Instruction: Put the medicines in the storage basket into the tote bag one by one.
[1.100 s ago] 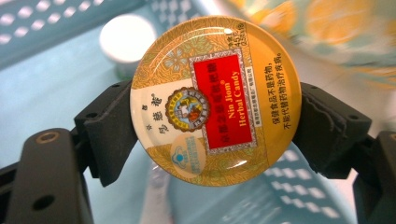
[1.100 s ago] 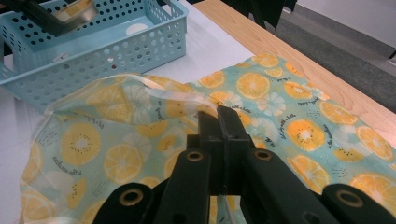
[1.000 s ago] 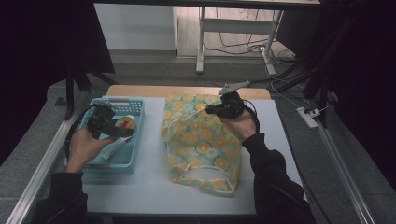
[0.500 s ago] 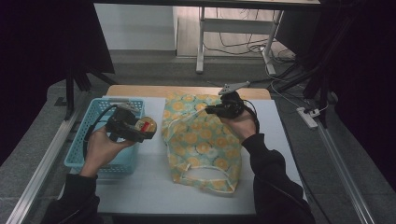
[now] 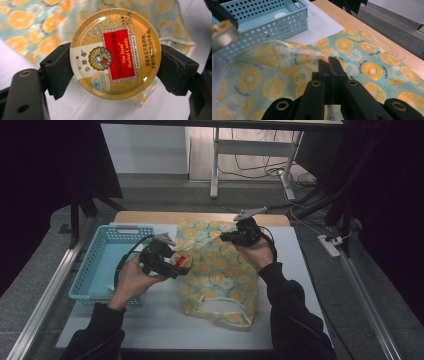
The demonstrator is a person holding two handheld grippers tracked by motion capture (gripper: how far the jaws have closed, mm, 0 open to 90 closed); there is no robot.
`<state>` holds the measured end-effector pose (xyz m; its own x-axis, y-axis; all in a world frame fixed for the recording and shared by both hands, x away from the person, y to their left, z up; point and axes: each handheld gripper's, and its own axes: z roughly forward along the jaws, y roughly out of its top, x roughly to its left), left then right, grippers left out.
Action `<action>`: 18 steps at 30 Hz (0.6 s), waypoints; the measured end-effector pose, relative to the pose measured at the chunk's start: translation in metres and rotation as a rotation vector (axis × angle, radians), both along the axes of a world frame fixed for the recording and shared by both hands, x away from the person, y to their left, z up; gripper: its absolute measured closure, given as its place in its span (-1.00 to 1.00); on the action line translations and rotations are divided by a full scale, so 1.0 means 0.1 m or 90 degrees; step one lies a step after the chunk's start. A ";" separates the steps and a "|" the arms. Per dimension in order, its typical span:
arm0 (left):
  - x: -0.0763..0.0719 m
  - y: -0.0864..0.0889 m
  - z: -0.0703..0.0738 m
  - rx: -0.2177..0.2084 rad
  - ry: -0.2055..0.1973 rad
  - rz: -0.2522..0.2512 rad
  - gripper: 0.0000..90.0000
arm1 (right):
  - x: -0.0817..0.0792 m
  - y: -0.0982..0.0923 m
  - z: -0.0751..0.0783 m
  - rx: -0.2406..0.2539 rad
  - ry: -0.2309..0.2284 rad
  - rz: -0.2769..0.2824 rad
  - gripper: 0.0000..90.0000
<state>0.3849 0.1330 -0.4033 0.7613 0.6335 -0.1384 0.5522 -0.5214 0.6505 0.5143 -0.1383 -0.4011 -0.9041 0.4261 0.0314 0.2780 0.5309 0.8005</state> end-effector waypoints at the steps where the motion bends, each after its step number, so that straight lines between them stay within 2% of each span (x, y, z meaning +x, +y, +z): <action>1: 0.01 -0.05 -0.01 0.004 -0.001 -0.006 -0.54 | 0.00 0.00 0.00 0.000 0.000 -0.001 1.00; 7: 0.13 -0.30 -0.07 0.017 0.005 -0.035 -0.54 | 0.04 0.04 0.00 -0.006 -0.001 -0.004 1.00; 13: 0.28 -0.51 -0.12 0.026 0.006 -0.051 -0.54 | 0.08 0.05 -0.02 -0.007 0.000 -0.012 1.00; 18: 0.40 -0.68 -0.22 0.033 0.006 -0.055 -0.54 | 0.11 0.04 -0.03 -0.005 0.003 -0.020 1.00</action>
<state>0.4252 0.0652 -0.4248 0.8124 0.5716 -0.1150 0.5096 -0.6003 0.6165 0.5256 -0.1343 -0.4046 -0.8903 0.4542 0.0322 0.2985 0.5287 0.7945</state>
